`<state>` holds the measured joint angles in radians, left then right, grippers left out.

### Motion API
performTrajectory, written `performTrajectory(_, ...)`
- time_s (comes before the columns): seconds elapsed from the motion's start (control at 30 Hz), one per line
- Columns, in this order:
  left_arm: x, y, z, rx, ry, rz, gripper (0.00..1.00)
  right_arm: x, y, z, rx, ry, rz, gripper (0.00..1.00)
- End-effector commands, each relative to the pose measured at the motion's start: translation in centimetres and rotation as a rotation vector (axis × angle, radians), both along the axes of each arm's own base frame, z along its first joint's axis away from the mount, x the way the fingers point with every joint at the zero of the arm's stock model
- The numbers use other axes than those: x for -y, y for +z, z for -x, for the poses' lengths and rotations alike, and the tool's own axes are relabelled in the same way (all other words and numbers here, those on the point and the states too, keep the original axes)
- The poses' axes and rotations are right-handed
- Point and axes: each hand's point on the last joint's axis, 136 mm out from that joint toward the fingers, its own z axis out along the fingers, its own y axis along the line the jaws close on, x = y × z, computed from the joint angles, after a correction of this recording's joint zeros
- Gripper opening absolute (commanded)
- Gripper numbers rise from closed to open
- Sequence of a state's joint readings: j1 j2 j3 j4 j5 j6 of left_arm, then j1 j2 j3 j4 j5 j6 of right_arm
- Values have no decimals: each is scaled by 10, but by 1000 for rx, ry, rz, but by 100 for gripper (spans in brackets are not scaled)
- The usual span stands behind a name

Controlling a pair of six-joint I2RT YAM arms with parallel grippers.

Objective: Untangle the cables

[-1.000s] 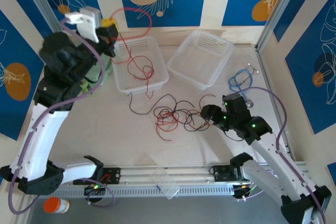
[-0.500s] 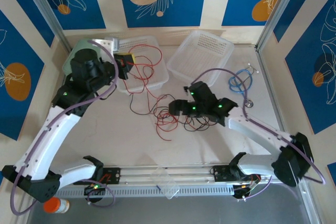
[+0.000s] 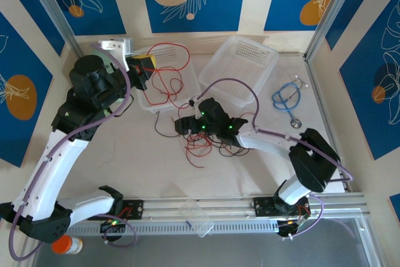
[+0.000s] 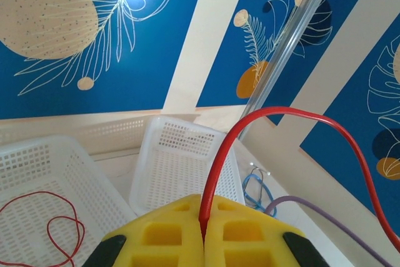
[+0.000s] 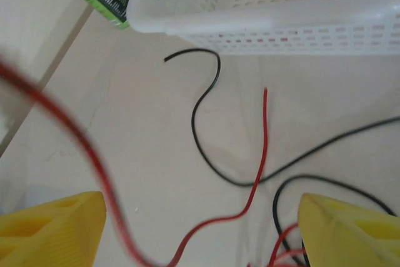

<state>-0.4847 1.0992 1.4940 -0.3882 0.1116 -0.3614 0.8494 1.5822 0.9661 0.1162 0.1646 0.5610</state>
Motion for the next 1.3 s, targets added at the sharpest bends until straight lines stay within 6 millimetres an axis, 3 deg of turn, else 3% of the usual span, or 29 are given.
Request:
performTrajectory(0.0,-5,27,9,65,1,23,0,-13,16,-21,72,-55,-37,68)
performTrajectory(0.13,-8,32,10,81,14,11,0,-11,20,-21,53,-84,-40,16)
performTrajectory(0.2,-11,33,11,87,24,1,0,-7,32,-17,56,-92,-45,0)
performTrajectory(0.33,-16,27,6,83,64,-30,0,3,76,-4,81,-84,-70,0)
performTrajectory(0.53,-18,3,-9,50,111,-76,0,12,152,10,142,-49,-164,0)
performTrajectory(0.63,-13,-8,-19,39,114,-94,0,12,178,3,172,-45,-212,0)
performTrajectory(0.77,-8,-19,-45,42,148,-161,0,6,194,-27,203,-68,-214,0)
performTrajectory(0.87,-7,-32,-74,42,209,-232,0,-5,188,-58,205,-89,-199,0)
performTrajectory(1.0,-6,-55,-120,39,297,-330,0,-17,165,-104,177,-129,-167,0)
performTrajectory(1.17,-9,-102,-188,-16,377,-367,0,-33,107,-159,66,-154,-96,0)
performTrajectory(1.27,-15,-141,-226,-103,405,-369,0,-42,68,-177,-32,-147,-13,1)
